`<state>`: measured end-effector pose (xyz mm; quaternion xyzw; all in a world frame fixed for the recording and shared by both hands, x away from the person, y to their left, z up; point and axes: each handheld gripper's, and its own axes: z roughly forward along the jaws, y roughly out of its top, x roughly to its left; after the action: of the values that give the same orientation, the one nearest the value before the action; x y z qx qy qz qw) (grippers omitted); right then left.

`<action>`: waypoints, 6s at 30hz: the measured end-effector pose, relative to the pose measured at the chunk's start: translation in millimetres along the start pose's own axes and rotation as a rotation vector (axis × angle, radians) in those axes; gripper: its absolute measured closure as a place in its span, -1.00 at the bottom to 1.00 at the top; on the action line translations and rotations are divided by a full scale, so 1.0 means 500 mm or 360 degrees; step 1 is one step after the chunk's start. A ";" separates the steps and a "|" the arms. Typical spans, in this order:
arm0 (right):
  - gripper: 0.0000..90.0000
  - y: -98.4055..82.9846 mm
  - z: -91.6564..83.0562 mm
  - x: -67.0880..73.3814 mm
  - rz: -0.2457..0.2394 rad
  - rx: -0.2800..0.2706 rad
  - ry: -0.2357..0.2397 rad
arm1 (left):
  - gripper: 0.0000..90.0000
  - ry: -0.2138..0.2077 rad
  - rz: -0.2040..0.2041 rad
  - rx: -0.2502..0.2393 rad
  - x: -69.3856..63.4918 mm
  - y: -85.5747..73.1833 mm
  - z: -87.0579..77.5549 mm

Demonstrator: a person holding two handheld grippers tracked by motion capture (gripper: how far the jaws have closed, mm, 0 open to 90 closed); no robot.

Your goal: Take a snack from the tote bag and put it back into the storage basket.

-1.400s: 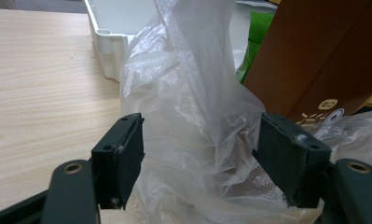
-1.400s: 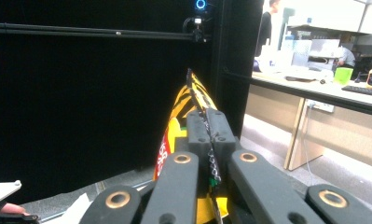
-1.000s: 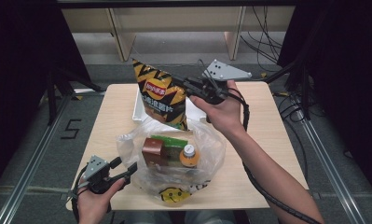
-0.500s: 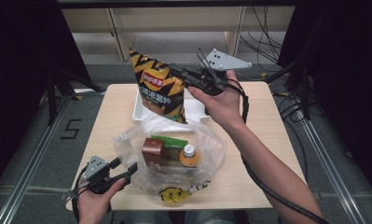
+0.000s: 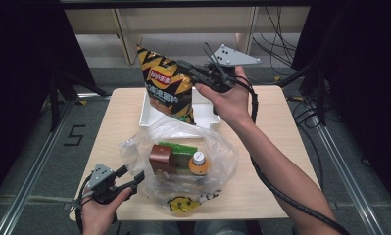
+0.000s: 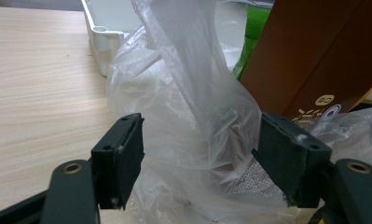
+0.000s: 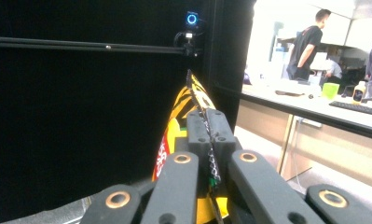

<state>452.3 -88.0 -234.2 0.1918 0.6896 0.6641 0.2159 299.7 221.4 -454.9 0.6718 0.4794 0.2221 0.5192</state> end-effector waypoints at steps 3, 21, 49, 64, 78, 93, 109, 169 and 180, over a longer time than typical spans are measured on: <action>1.00 0.000 0.009 -0.007 0.0016 -0.0002 -0.0012 | -0.31 -0.0021 0.0023 -0.0022 0.004 0.002 0.001; 1.00 0.017 0.029 -0.036 0.0020 0.0007 -0.0063 | -0.31 0.0004 -0.0019 0.0001 0.006 -0.004 -0.006; 1.00 -0.041 0.080 -0.102 0.0095 0.0128 -0.0188 | -0.32 -0.0001 -0.0029 0.0008 0.007 -0.011 -0.011; 1.00 -0.072 0.107 -0.141 0.0144 0.0191 -0.0232 | -0.32 0.0004 -0.0033 0.0005 0.008 -0.011 -0.012; 1.00 -0.095 0.127 -0.162 0.0138 0.0228 -0.0269 | -0.32 -0.0001 -0.0035 0.0025 0.005 -0.017 -0.008; 1.00 -0.131 0.154 -0.173 0.0181 0.0306 -0.0273 | -0.32 -0.0040 0.0020 0.0008 0.010 -0.020 -0.003; 1.00 -0.199 0.189 -0.194 0.0222 0.0409 -0.0295 | -0.32 -0.0015 0.0000 0.0041 0.007 -0.025 -0.008; 0.12 -0.267 0.225 -0.231 0.0224 0.0617 -0.0399 | -0.32 -0.0035 0.0040 0.0021 0.009 -0.026 -0.008; -0.16 -0.264 0.216 -0.236 0.0225 0.0645 -0.0475 | -0.33 -0.0004 0.0000 0.0042 0.006 -0.025 -0.012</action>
<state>613.2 -69.1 -363.5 0.3747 0.7540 0.4901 0.2255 291.0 227.0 -465.0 0.6789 0.4815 0.2149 0.5110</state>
